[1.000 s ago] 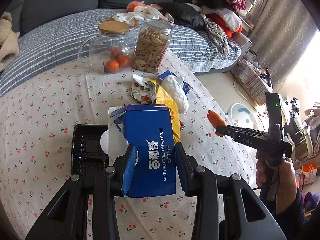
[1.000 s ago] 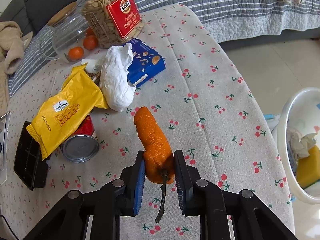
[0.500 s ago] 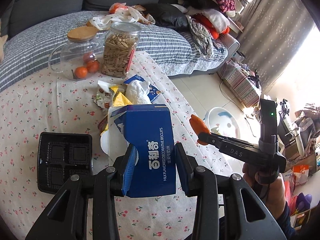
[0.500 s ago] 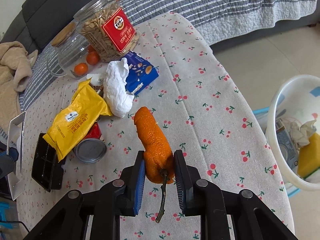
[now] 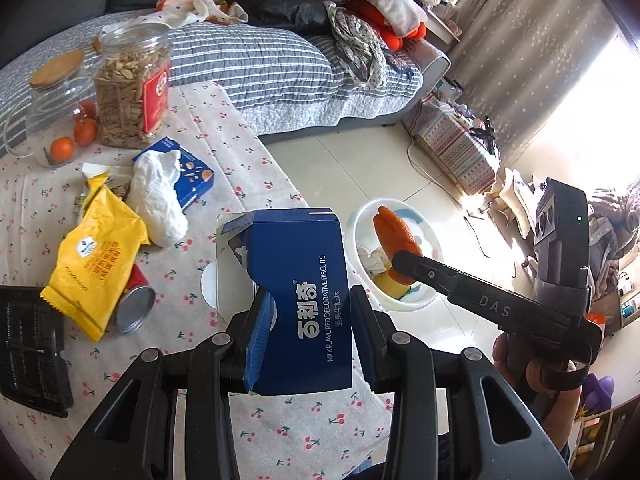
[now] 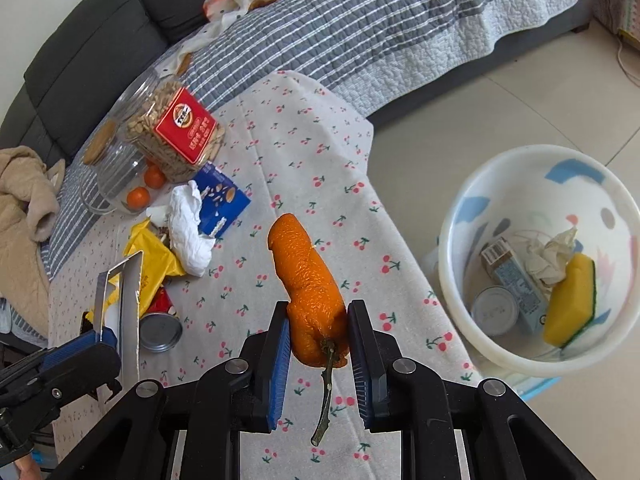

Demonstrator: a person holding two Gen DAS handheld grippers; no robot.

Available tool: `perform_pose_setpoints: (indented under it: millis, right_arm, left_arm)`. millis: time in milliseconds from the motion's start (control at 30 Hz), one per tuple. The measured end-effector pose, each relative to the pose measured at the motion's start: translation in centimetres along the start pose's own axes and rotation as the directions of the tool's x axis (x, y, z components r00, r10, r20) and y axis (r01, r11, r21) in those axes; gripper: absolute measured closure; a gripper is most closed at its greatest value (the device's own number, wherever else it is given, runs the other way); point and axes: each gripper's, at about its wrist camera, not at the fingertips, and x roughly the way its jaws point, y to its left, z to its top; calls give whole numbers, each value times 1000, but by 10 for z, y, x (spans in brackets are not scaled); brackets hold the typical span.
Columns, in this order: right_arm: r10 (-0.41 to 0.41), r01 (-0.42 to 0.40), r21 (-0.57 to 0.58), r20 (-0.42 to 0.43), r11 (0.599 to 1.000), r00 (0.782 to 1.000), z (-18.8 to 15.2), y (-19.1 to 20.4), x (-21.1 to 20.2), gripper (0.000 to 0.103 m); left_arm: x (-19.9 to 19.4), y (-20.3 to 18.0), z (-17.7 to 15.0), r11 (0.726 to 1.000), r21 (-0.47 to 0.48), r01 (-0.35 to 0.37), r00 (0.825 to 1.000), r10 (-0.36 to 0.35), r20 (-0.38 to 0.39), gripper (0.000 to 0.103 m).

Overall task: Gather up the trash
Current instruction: 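Carry the tissue box and orange pepper over the white bin with both tools, then open both tools to drop the box and pepper into the bin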

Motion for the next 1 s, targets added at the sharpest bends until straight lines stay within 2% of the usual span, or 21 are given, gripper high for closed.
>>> perform_pose_setpoints:
  millis: [200,400,633,667,767,900,1000]
  right_arm:
    - [-50,45,98,50,994,997,12,-50,-30,78]
    - [-93,79,248,46,965,995,21,-108,-44,77]
    - [-50,39,333,24,942,998,31,-135,-35,73]
    - [-40,33,337,13,941,999,33,-136,-33,70]
    - [-24,19,377,8,926,1000,32,-142,-32,47]
    - [-64,46,417,29,908,998,30,-153,-39,46]
    - [-55,31,442,42,897,998,29,-159,-42,46]
  left_arm:
    - [35,-40,7,999,3,52,998,-52,-24,63]
    - [71,-86,12,993,18,119,992,-118,-49,63]
    - [111,-112,19,986,-25,166,984,-167,-59,62]
    - [117,-114,19,986,-30,164,984,-166,-61,62]
    - [130,-118,20,988,-27,149,986,-150,-65,62]
    - [143,-123,23,991,-8,135,989,-135,-66,62]
    - [149,-132,23,992,36,121,991,-119,-53,60]
